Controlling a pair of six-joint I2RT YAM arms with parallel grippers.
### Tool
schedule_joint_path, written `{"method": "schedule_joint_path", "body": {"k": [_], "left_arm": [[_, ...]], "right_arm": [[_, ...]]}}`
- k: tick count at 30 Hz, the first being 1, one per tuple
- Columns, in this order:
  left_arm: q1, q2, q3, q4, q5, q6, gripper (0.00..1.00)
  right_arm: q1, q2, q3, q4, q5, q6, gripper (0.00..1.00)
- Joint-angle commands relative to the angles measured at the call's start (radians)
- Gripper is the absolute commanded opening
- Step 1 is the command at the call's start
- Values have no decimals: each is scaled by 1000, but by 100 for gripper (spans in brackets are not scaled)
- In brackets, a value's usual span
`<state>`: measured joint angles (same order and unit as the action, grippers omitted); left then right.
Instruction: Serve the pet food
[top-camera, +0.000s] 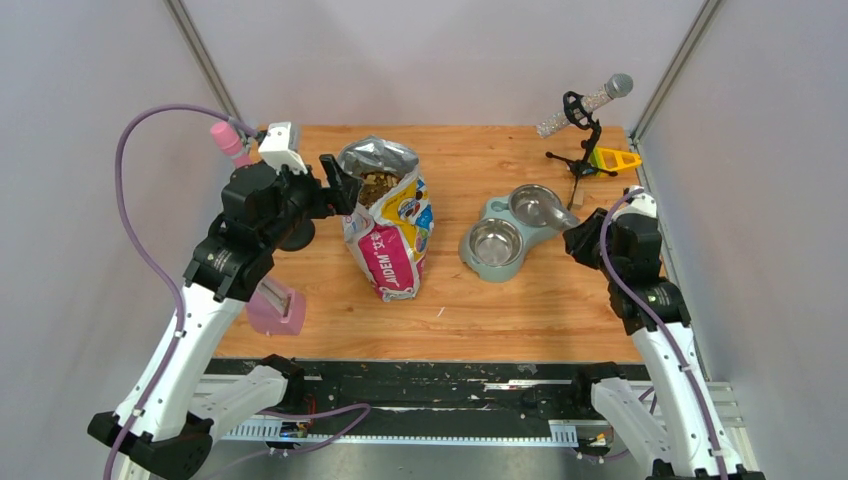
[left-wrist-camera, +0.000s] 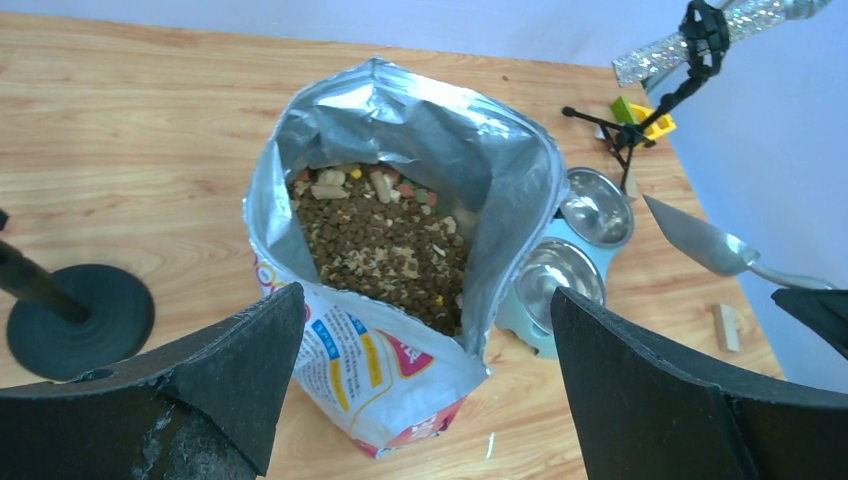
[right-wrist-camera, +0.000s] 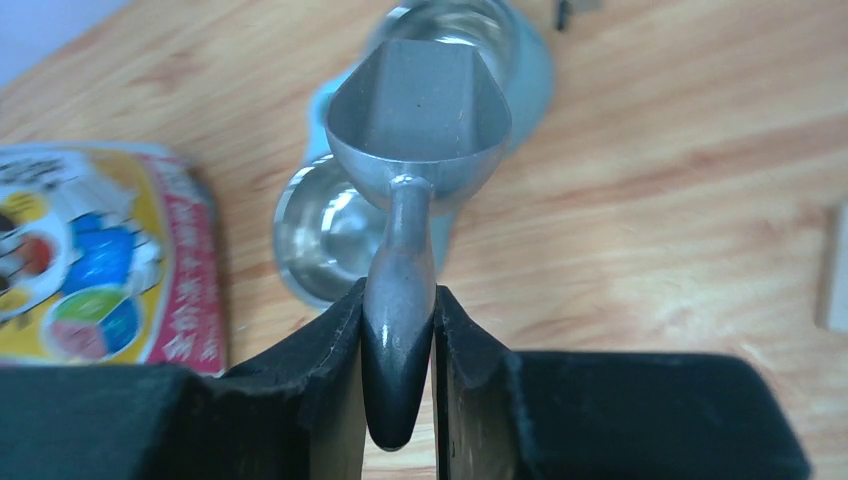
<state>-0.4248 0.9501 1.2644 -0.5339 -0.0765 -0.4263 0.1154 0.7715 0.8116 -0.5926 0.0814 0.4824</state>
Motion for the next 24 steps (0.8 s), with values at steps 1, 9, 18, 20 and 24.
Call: {"method": "schedule_joint_path", "body": {"k": [1,9,18,20,24], "left_arm": [[-2,7,11,49,68,-30,100],[-2,48,19,95,215,-62,100],[-2,130,29,171,436,-132,100],[-2,140,30,195,470,-143,100],[-2,179,42,254,592,-179,100]], "right_arm": [[8,-49,80,36,-179,-101,0],[11,-81,127,177,-441,-197,0],[30,-56,109,439,-626,-175,0],[34,-47,115,466,-648,-167,0],[42,-43,142,518,-667,-143,0]]}}
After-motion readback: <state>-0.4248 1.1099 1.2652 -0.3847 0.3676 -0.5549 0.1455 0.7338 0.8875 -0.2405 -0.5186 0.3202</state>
